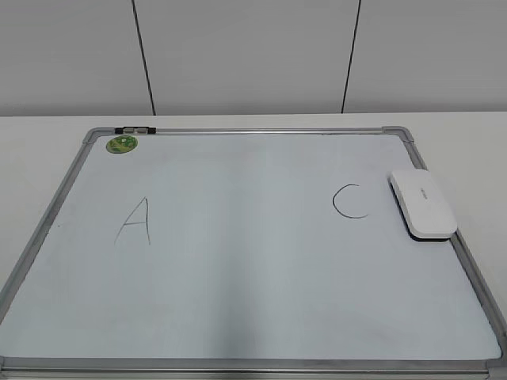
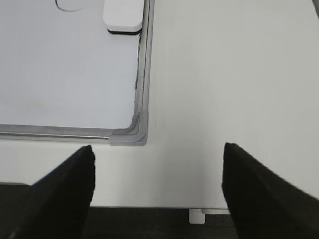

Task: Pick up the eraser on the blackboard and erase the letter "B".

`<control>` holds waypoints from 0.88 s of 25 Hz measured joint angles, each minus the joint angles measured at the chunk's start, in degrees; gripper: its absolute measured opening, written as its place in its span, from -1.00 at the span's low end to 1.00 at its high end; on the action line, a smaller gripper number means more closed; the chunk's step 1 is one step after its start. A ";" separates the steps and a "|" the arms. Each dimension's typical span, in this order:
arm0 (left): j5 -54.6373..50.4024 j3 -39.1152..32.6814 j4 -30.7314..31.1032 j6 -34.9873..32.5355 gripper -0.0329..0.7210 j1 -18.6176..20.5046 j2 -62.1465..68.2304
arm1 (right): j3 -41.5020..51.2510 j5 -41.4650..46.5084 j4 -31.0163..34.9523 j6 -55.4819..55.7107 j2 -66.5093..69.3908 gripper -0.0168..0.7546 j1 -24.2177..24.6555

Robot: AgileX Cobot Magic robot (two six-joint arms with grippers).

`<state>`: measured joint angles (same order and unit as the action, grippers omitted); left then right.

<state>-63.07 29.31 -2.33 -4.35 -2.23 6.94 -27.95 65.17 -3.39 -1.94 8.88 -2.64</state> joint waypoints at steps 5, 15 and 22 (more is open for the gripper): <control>0.00 0.00 0.00 0.00 -0.05 0.34 -4.36 | 0.00 0.00 0.00 0.00 -6.48 0.58 2.44; -0.03 0.00 0.00 0.00 -0.07 1.76 -6.43 | 0.00 0.00 0.00 0.10 -9.81 0.58 3.44; -0.03 0.00 0.00 0.00 -0.10 1.76 -6.43 | 0.00 0.00 0.00 0.10 -9.81 0.58 3.44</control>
<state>-63.10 29.31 -2.33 -4.35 -0.47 0.51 -27.95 65.17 -3.39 -1.84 -0.94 0.80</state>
